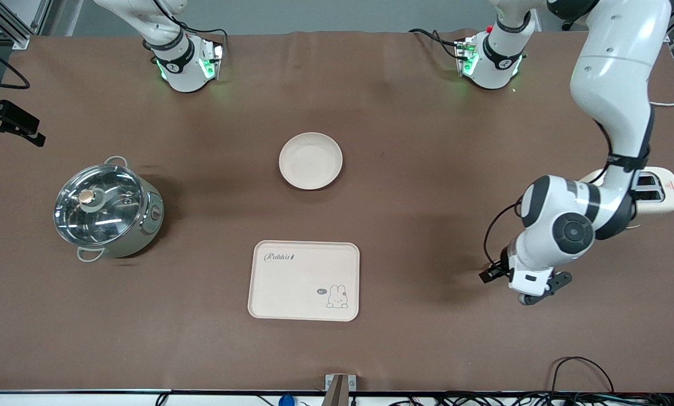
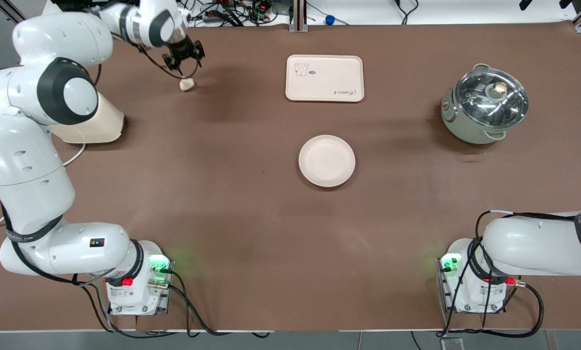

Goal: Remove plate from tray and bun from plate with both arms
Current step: 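Carry the bun with the left gripper toward the toaster and lower it, then open the left gripper to release the bun onto the table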

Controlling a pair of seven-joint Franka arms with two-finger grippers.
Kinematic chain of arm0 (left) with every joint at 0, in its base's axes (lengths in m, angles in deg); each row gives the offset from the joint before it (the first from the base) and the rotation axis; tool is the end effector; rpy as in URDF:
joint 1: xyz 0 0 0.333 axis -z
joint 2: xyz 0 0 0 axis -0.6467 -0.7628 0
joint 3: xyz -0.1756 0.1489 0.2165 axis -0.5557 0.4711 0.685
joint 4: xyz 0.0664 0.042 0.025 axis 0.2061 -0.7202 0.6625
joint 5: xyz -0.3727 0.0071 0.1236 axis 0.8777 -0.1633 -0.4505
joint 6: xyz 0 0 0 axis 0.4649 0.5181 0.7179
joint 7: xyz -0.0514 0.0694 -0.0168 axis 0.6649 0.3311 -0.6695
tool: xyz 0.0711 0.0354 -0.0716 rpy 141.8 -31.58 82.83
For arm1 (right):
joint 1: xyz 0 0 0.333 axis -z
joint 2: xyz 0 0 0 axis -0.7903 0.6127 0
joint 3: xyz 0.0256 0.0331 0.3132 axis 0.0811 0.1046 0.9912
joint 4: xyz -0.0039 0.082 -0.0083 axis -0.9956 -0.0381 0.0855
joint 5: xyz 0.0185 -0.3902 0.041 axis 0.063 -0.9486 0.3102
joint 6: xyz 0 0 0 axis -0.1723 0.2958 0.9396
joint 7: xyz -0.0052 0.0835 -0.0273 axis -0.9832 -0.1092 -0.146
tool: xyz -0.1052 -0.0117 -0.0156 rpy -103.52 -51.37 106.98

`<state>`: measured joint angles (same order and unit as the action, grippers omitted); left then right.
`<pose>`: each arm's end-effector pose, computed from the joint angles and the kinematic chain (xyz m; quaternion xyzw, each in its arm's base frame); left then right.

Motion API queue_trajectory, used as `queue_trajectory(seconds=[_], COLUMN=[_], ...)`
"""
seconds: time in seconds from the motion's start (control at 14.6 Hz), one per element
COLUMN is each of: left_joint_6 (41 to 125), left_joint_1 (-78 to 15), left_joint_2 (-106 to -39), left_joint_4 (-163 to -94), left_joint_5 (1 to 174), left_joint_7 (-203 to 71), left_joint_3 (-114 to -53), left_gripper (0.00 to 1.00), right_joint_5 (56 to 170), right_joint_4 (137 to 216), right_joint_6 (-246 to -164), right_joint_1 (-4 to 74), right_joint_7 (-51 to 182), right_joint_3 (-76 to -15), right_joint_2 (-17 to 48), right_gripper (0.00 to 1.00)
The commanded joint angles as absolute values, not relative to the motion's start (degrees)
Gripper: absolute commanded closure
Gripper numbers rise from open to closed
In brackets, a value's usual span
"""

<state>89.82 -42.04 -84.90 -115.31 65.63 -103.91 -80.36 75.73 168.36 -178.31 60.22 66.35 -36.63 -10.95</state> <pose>0.7011 -0.1233 0.2863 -0.9722 -0.2337 -0.0130 0.0094 0.5324 -0.0406 0.6484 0.9999 -0.0034 0.0099 0.0056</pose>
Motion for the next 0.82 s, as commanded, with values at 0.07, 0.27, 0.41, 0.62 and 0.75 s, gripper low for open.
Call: queue_trajectory(seconds=[0.07,0.27,0.41,0.62,0.75], left_joint_6=[85.66,85.05,83.12,80.83,79.08], left_joint_1=[-42.23,-42.31,-42.4,-42.58,-43.36], left_joint_2=[-82.8,-81.14,-79.29,-76.22,-73.41], left_joint_4=[-113.27,-113.27,-113.18,-113.27,-113.36], left_joint_5=[64.77,64.33,64.41,64.33,64.5], left_joint_7=[-102.76,-102.5,-100.75,-95.84,-90.48], left_joint_3=[-81.15,-81.06,-81.15,-81.06,-81.06], left_gripper=[0.0,0.0,0.0,0.0,0.0], right_joint_5=[75.37,75.37,75.37,75.37,75.37], right_joint_4=[168.12,168.12,168.21,168.47,168.47], right_joint_6=[-177.6,-177.69,-177.69,-177.51,-177.51], right_joint_1=[60.22,60.13,60.04,60.04,59.95], right_joint_7=[66.53,66.44,66.44,66.44,66.44], right_joint_3=[-36.8,-36.8,-36.71,-36.71,-36.71], right_joint_2=[-11.21,-11.21,-11.21,-11.3,-11.3], right_gripper=[0.0,0.0,0.0,0.0,0.0])
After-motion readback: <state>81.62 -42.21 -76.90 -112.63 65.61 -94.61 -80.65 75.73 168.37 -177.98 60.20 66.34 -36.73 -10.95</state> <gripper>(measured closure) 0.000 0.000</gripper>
